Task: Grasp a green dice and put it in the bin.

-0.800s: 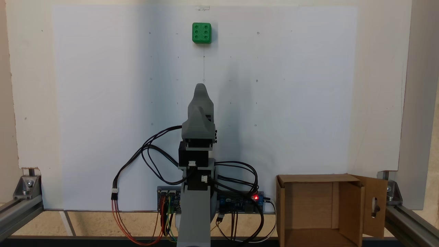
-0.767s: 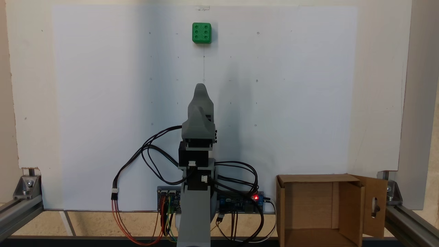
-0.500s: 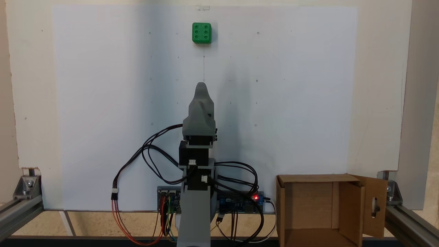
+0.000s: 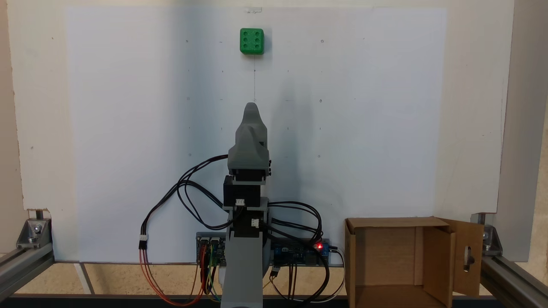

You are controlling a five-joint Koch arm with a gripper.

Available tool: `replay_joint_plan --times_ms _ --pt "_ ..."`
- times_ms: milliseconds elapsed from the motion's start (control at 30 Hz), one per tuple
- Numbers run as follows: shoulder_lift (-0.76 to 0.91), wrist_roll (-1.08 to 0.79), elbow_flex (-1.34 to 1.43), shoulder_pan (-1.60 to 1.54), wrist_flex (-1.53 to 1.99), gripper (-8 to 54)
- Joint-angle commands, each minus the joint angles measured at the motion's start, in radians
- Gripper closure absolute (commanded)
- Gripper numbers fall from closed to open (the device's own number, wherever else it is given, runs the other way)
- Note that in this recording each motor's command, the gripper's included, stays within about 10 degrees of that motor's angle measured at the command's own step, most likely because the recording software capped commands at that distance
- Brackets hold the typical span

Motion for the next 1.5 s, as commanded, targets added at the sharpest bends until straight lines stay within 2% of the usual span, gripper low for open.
replay_joint_plan --times_ms 0,800,1200,1467 --pt "0.109 -0.031 0.052 0.008 -0.008 0.5" --pt "0.107 -0.04 0.02 -0.014 0.04 2.4" --pt "0.109 -0.04 -0.35 0.006 0.598 2.3" --pt "0.114 -0.038 -0.6 0.017 1.103 1.9"
